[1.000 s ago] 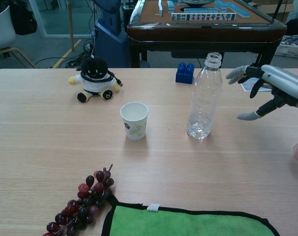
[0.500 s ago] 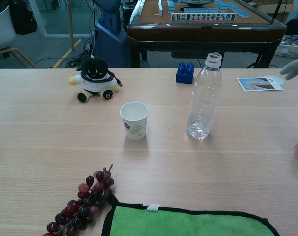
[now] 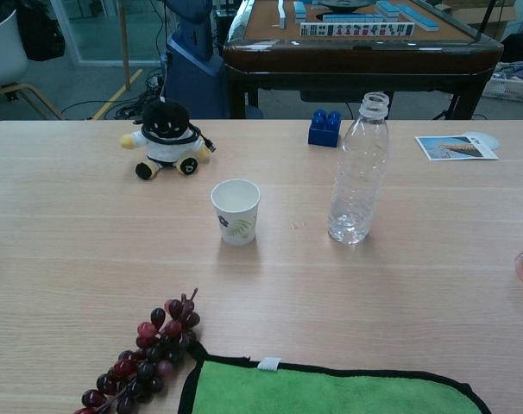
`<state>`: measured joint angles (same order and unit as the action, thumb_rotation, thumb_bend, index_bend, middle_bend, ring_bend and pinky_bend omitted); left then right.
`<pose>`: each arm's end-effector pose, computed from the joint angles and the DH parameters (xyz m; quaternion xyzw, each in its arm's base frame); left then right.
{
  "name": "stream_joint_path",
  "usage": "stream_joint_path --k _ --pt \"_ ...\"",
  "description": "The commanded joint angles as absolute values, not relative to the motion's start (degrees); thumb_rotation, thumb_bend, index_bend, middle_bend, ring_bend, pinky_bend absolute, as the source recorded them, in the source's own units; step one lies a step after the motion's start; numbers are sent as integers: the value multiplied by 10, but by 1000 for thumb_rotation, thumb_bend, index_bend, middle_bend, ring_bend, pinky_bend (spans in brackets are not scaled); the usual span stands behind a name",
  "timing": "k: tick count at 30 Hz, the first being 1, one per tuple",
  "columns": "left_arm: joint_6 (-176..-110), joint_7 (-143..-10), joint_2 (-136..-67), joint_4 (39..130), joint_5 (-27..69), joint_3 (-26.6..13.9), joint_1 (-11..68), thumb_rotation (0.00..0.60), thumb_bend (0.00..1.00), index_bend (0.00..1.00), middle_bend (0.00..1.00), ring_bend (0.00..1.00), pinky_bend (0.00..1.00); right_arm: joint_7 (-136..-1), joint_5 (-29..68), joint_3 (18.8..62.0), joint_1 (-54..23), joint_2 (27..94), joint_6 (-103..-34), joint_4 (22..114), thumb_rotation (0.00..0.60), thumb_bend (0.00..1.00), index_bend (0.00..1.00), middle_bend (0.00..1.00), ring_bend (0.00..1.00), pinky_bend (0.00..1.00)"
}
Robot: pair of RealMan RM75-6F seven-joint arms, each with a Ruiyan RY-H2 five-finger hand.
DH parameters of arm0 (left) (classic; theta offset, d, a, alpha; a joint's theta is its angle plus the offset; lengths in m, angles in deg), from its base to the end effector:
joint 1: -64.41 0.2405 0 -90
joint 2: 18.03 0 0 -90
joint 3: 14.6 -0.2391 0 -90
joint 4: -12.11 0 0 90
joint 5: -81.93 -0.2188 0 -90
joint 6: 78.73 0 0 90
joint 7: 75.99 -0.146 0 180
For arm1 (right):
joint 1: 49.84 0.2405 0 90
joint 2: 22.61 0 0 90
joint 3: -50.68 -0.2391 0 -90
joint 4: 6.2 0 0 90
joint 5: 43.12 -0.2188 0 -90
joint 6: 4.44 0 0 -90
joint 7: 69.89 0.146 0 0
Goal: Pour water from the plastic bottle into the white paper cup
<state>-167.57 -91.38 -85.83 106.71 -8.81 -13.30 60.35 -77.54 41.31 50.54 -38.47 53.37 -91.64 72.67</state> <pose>-0.2740 0.1708 0.1220 -0.6360 -0.3108 -0.3633 0.6058 -0.3053 -0.2100 0.1003 0.6353 -0.3110 0.3668 0.6043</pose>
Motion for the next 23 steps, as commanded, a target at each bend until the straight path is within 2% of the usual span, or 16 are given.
stream_joint_path --k 1,23 --pt "-1674 -916 -860 1066 -85 -132 603 600 152 296 296 322 578 -774 414 506 -398 530 -928 730 600 0 226 265 196 419" --pt "-1650 -936 -871 1059 -74 -135 595 600 152 296 296 322 578 -743 441 490 -428 517 -949 733 600 0 226 265 196 419"
